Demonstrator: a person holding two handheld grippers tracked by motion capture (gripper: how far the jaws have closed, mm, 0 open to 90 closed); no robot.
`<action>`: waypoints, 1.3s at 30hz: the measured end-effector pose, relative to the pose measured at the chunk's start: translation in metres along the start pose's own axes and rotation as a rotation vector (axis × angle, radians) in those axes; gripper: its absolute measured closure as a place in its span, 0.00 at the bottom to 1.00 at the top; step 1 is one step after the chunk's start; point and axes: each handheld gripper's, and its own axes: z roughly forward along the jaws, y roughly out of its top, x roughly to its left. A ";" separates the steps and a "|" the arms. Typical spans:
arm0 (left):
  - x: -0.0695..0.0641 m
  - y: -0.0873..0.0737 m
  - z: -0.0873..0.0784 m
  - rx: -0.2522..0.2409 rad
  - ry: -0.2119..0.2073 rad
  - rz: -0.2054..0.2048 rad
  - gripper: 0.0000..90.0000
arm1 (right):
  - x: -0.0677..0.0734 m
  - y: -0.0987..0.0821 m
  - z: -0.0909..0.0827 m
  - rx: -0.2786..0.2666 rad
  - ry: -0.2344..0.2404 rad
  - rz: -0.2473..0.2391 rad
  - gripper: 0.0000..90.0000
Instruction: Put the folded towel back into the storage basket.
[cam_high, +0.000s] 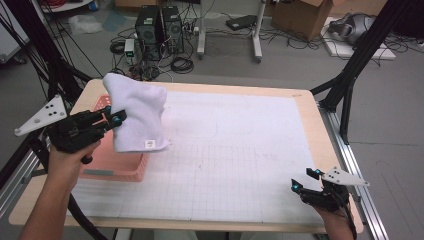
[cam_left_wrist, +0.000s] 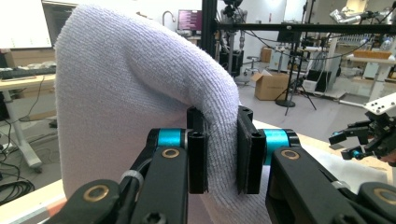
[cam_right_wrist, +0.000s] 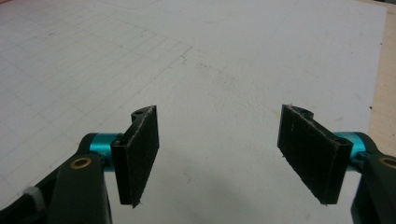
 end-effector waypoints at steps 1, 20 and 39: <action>0.000 0.000 0.000 0.000 0.000 0.000 0.86 | 0.000 0.000 0.000 0.001 0.000 0.000 0.32; 0.042 -0.009 -0.039 -0.040 0.055 -0.048 0.86 | 0.001 0.001 0.000 0.007 -0.005 0.008 0.32; 0.067 -0.036 -0.067 -0.043 0.124 -0.090 0.86 | 0.003 0.001 0.003 0.022 -0.024 -0.007 0.32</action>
